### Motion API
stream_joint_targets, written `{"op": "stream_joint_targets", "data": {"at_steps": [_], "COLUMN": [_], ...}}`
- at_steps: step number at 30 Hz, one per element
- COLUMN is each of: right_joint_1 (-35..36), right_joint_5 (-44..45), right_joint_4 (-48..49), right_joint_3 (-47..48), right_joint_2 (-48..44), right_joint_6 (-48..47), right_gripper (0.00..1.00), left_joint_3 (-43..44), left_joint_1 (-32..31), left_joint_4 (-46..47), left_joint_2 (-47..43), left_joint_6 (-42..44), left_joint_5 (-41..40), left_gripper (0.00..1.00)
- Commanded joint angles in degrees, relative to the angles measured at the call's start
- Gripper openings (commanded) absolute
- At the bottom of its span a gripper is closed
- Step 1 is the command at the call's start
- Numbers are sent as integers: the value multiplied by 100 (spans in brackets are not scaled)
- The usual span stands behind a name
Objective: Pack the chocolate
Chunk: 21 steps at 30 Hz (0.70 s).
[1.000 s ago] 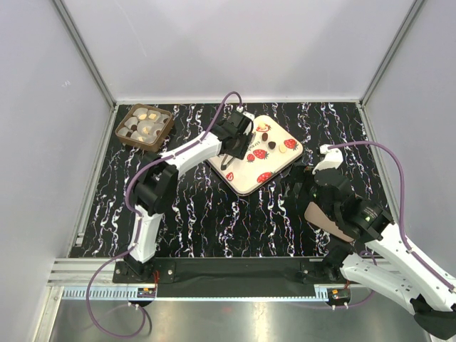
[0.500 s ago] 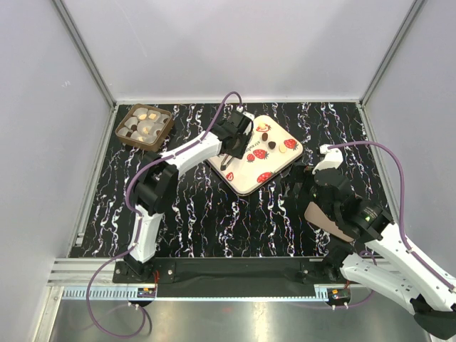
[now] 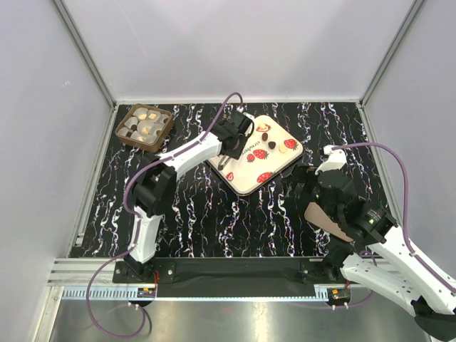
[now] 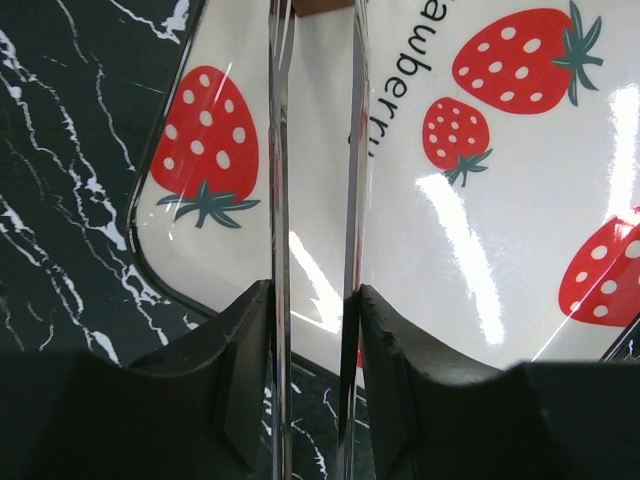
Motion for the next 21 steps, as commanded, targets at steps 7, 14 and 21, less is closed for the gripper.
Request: {"op": "stream_joint_targets", "data": {"at_steps": [7, 14, 21], "right_joint_1": [4, 13, 4], "right_joint_5": [93, 66, -4], "right_joint_4": [-25, -43, -34], "right_joint_3": [118, 127, 110], "right_joint_2": [-107, -169, -195], "right_joint_6": [120, 138, 138], "right_gripper": [100, 100, 100], "left_joint_3": [94, 94, -450], "left_joint_1": [-24, 2, 397], "left_joint_4": [-55, -565, -934], "left_joint_2": [-1012, -1450, -2355], "left_joint_6": [-14, -207, -58], "left_joint_5": [-248, -670, -934], "left_gripper": [38, 38, 37]}}
